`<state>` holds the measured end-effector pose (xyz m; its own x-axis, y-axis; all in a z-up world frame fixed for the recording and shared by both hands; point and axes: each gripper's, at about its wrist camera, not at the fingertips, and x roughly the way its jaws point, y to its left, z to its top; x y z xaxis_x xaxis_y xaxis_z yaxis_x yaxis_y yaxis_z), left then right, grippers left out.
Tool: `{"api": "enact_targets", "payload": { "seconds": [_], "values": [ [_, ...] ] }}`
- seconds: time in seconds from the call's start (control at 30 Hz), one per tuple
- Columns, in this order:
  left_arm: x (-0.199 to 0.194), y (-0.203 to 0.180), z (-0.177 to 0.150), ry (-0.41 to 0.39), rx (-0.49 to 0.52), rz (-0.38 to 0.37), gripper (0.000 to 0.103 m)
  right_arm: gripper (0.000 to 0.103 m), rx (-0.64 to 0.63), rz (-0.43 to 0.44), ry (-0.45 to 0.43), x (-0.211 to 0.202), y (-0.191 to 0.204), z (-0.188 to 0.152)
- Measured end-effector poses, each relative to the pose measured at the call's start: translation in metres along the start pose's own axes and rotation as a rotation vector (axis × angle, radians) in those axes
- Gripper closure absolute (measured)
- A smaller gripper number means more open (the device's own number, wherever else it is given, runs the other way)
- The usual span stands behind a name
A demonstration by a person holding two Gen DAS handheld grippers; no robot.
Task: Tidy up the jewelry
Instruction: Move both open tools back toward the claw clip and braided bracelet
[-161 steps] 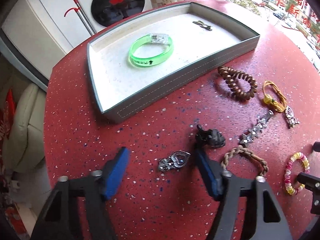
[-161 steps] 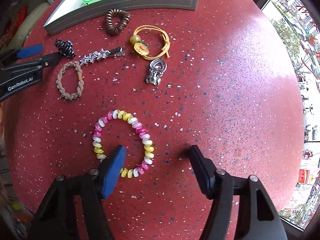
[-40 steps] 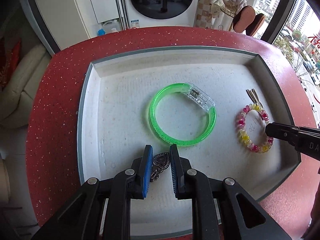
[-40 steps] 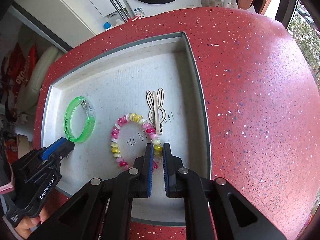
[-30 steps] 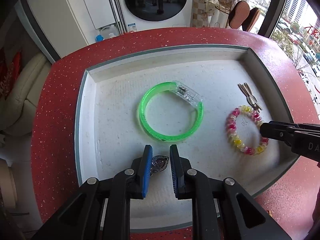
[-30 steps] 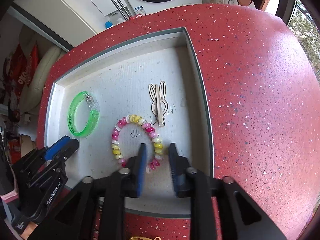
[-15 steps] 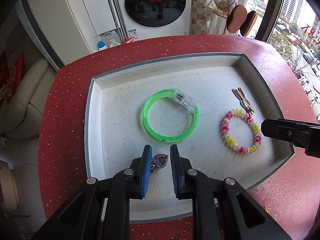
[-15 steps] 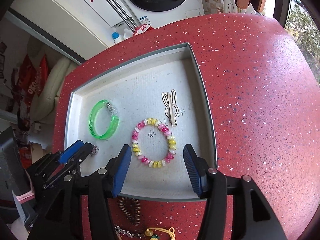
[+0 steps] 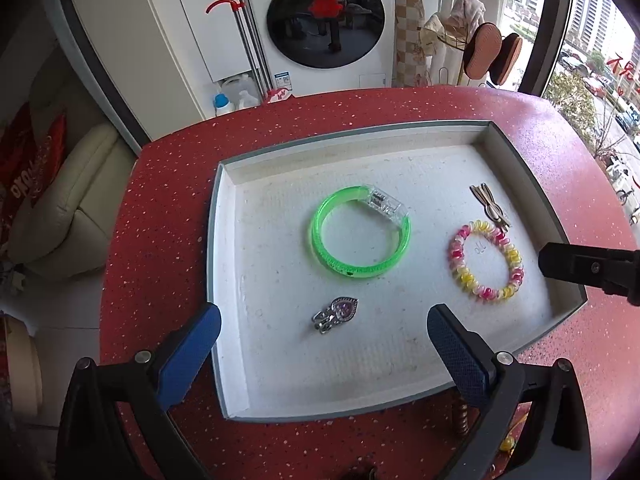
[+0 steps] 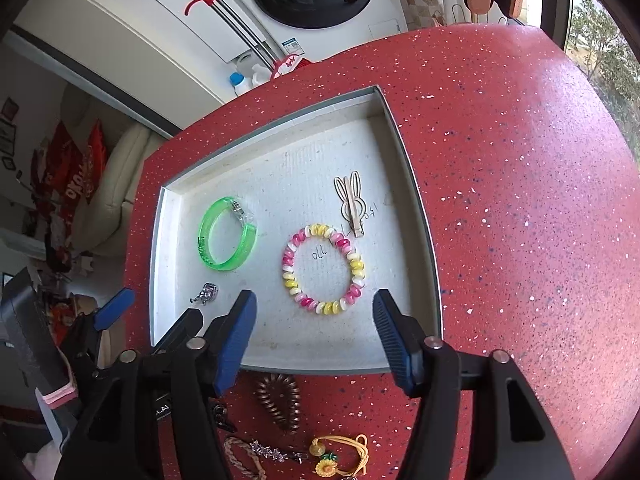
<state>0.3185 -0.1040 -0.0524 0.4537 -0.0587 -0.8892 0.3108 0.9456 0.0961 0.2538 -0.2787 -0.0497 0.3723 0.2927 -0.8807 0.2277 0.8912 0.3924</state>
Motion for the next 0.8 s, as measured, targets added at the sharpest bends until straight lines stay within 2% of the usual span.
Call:
{"api": "enact_targets", "payload": {
  "seconds": [0.13,0.17,0.37,0.53,0.8],
  "values": [
    [-0.005,0.006,-0.007,0.008,-0.009,-0.009,0.000,0.022,-0.008,0.001,-0.035,-0.009,0.004,-0.004],
    [-0.005,0.008,-0.009,0.014,-0.015,-0.015,0.000,0.013,-0.008,0.008,-0.043,-0.011,0.005,-0.005],
    [-0.016,0.019,-0.025,0.034,-0.052,-0.046,0.000,0.012,-0.030,0.014,-0.054,-0.019,0.014,-0.016],
    [-0.029,0.022,-0.039,0.018,-0.035,-0.001,0.000,0.012,-0.028,0.042,-0.048,-0.026,0.020,-0.026],
    [-0.044,0.040,-0.065,0.020,-0.072,0.007,0.000,0.012,-0.031,0.007,-0.077,-0.047,0.027,-0.049]
  ]
}}
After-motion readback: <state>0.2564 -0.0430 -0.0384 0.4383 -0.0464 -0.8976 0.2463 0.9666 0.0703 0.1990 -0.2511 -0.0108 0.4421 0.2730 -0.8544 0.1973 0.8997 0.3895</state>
